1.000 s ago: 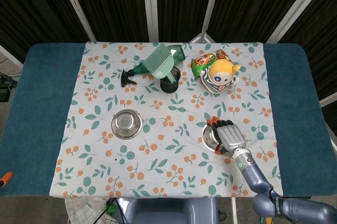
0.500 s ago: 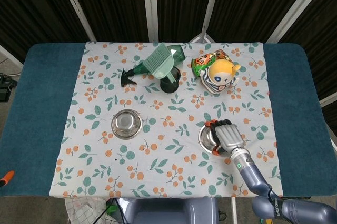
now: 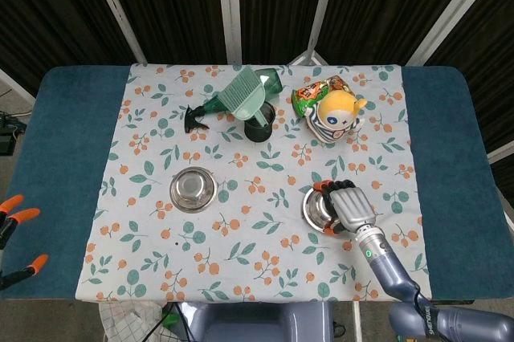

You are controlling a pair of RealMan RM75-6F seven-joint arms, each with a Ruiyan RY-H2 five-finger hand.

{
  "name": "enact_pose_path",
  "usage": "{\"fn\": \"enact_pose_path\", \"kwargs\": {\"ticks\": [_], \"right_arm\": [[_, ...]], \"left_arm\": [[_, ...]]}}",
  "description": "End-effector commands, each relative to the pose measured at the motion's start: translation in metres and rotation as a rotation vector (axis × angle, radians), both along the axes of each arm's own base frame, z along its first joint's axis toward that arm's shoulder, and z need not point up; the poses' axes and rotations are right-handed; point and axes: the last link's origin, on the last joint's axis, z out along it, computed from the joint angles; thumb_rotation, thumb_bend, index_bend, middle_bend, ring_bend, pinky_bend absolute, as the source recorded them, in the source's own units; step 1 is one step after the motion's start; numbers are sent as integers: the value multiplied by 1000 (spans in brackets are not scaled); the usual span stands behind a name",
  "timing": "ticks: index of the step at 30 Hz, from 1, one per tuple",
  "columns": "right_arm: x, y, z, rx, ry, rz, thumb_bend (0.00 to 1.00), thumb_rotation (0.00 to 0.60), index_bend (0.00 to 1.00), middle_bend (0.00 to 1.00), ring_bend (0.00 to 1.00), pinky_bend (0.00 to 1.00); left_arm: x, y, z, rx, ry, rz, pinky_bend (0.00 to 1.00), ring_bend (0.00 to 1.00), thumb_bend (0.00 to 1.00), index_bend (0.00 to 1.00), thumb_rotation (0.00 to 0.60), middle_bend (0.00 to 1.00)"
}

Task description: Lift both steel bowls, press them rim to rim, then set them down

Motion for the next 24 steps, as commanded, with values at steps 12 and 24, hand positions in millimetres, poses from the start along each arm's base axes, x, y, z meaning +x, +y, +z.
{"fn": "enact_pose_path", "kwargs": {"ticks": [12, 24], "right_arm": [[4, -4, 49, -96, -49, 6, 70, 600, 320, 261, 359, 182], [-13, -4, 86, -172, -54, -9, 69, 600, 307, 261, 353, 181]], "left_arm": [[43, 104, -49, -360, -39, -6, 0, 0, 36, 189, 600, 0], [57, 156, -121, -481, -79, 5, 0, 0, 7, 185, 600, 0]]}}
